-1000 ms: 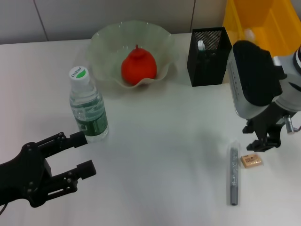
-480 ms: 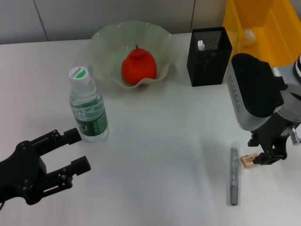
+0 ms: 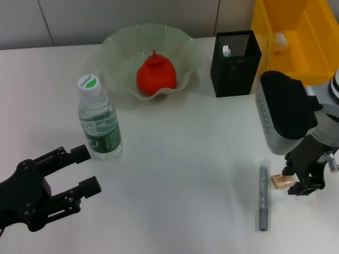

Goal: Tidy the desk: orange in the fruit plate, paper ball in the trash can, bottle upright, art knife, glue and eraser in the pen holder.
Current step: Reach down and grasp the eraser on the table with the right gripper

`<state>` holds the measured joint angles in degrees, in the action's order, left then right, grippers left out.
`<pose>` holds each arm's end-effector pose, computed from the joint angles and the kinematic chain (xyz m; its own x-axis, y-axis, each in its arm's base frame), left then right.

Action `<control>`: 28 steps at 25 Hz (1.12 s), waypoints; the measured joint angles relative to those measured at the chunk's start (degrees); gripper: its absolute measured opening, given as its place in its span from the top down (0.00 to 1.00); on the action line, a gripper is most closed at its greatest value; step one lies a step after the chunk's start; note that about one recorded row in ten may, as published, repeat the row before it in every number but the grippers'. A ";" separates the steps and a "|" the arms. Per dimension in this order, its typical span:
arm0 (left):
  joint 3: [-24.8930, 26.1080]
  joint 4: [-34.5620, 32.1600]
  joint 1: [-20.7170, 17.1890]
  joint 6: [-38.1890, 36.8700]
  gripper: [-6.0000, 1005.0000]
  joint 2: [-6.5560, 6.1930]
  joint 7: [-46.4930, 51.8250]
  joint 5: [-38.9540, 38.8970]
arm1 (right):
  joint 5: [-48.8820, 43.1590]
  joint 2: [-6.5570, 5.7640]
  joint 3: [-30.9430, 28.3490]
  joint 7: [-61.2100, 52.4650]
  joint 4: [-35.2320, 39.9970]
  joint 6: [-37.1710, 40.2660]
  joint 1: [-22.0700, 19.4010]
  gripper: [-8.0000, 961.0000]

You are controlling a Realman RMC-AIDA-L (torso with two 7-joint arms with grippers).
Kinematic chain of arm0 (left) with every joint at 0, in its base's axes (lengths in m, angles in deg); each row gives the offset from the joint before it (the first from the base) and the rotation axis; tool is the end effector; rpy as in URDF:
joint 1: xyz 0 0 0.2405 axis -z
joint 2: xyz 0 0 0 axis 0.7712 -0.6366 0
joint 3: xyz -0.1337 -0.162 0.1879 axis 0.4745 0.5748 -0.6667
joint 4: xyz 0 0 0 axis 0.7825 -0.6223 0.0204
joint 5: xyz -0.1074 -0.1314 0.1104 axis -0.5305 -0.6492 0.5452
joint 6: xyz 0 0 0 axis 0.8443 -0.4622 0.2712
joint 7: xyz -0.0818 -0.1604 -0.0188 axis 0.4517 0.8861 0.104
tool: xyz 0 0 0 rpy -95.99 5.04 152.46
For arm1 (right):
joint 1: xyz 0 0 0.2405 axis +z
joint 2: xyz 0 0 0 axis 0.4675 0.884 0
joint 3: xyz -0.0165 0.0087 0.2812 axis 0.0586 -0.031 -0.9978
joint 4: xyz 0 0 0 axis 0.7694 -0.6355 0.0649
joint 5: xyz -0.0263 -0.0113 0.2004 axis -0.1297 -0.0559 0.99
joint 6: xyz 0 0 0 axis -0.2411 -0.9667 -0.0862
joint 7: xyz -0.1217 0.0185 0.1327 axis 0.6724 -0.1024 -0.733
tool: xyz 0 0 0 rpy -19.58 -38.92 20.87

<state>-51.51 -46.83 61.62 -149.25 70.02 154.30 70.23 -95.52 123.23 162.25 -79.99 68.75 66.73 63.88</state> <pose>-0.2668 0.2348 -0.0153 0.5452 0.3132 0.7776 0.4315 -0.9001 0.0599 0.2520 0.3312 -0.0379 0.7303 -0.0578 0.6807 -0.0533 -0.9982 -0.0276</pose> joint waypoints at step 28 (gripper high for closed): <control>0.00 0.09 -0.98 -0.17 0.26 0.09 0.01 0.13 | -0.62 -0.18 1.56 0.25 -4.96 -4.82 0.97 0.59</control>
<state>-51.52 -46.75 60.64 -149.41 70.11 154.30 70.36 -96.14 123.05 163.81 -79.75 63.78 61.91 64.85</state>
